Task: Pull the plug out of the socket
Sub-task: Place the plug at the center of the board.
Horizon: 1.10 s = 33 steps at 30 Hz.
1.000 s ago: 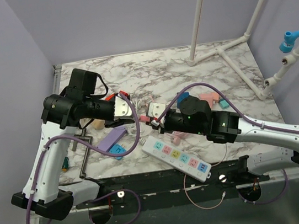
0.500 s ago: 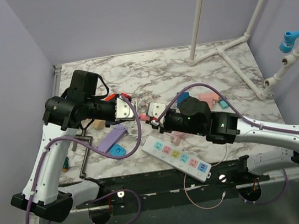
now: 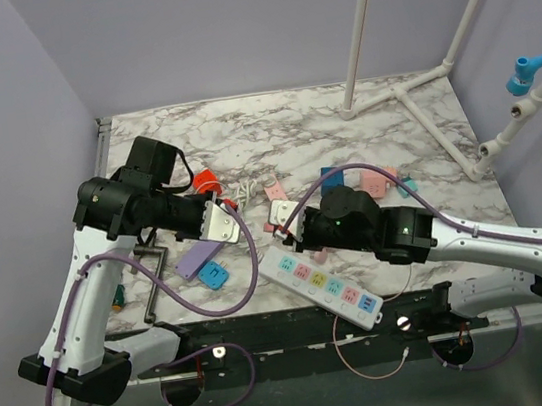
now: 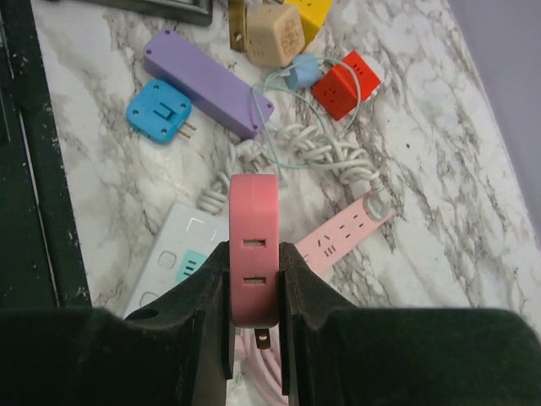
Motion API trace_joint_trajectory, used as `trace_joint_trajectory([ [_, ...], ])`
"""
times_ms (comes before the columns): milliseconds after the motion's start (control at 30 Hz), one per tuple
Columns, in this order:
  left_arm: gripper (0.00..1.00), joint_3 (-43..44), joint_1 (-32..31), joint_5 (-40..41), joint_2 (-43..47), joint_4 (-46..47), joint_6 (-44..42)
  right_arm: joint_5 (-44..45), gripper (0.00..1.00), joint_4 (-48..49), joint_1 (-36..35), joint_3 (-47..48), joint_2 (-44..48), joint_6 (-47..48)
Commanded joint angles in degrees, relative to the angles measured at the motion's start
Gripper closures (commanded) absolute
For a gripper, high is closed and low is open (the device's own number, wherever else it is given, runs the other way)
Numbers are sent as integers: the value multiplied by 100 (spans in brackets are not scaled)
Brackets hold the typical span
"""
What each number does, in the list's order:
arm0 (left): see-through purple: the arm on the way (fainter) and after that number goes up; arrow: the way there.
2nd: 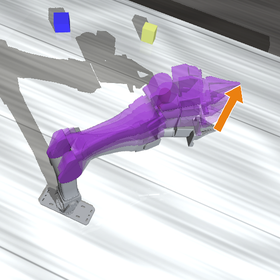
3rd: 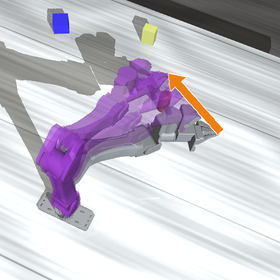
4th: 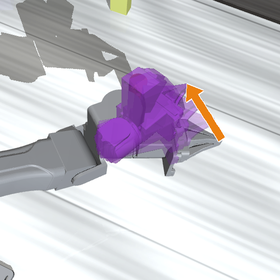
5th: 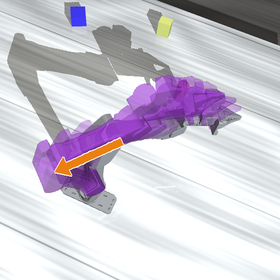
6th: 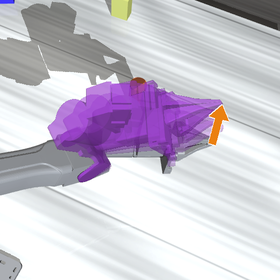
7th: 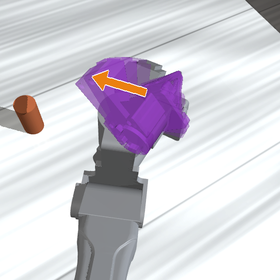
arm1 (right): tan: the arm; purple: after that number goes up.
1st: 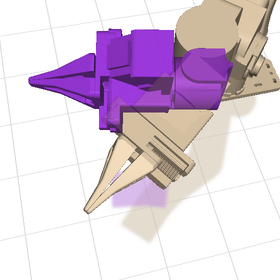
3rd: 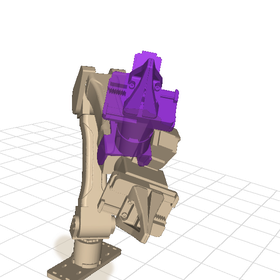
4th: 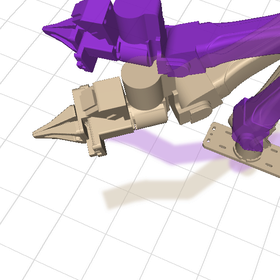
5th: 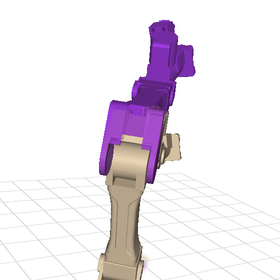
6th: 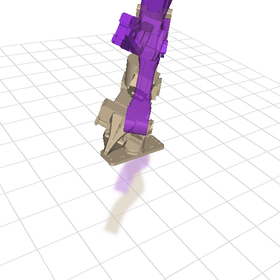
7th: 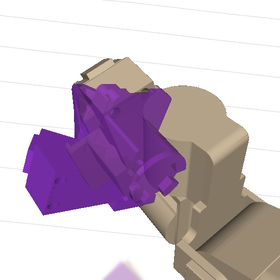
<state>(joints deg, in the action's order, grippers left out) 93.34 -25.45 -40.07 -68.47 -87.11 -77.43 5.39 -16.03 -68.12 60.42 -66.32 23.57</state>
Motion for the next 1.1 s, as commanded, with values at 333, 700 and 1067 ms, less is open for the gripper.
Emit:
trace_joint_trajectory([
  [333, 97, -941, 725, 201, 230, 2340, 2807, 1151, 99, -374, 1065, 129, -633, -1684],
  [700, 100, -1110, 1820, 782, -957, 2911, 4809, 1401, 99, -443, 3185, 375, -1504, -4216],
  [1067, 100, -2089, 1825, 2327, -1696, 4107, 5045, 1366, 99, -151, 3869, -213, -2008, -4702],
])
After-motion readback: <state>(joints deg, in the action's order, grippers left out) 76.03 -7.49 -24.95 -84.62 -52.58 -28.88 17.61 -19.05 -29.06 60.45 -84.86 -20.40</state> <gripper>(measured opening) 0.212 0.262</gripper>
